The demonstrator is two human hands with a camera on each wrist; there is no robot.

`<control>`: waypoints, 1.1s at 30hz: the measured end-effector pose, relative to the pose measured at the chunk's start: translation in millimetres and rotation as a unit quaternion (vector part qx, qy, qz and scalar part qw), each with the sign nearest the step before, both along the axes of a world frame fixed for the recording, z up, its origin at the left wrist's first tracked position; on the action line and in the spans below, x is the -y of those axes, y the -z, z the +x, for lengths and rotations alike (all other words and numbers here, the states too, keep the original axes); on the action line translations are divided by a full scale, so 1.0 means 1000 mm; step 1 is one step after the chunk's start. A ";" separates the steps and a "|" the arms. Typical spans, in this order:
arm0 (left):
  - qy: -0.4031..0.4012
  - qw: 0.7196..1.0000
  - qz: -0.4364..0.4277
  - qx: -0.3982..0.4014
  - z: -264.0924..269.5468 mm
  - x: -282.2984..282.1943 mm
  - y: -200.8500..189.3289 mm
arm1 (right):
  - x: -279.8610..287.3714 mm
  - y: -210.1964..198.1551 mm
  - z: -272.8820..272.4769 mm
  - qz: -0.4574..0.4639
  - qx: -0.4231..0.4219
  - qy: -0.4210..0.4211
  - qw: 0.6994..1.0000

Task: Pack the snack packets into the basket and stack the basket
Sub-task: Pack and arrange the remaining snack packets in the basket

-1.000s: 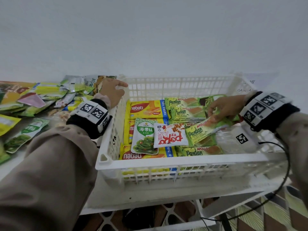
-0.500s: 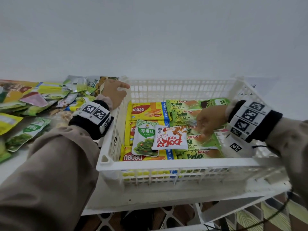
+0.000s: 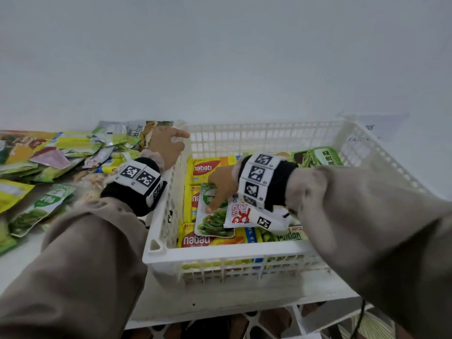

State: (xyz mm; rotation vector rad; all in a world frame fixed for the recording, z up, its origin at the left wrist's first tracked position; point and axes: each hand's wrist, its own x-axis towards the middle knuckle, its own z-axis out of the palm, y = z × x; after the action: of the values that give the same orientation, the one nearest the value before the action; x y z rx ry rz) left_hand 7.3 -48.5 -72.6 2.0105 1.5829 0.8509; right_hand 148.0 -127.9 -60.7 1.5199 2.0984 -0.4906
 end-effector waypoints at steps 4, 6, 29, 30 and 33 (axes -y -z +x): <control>0.004 1.000 0.000 -0.006 0.000 -0.004 0.003 | 0.000 0.000 -0.010 0.037 0.009 -0.071 0.997; 0.006 1.000 0.002 -0.006 0.000 -0.004 0.003 | -0.005 -0.003 -0.009 0.065 -0.030 -0.066 0.995; -0.003 0.999 -0.002 0.032 0.001 -0.001 0.004 | 0.037 -0.092 0.192 0.166 -0.130 0.089 0.973; -0.007 0.999 -0.001 0.031 0.002 0.000 0.003 | 0.038 -0.083 0.199 0.130 -0.100 0.102 0.981; -0.012 1.000 0.000 0.026 0.002 0.002 0.001 | 0.038 -0.053 0.210 0.061 -0.029 0.119 0.991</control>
State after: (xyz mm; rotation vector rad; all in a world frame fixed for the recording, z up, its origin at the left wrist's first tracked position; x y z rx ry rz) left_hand 9.3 -50.4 -74.0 1.9590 1.5807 0.9045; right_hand 358.5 -166.0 -7.2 1.8611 2.0323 -0.5038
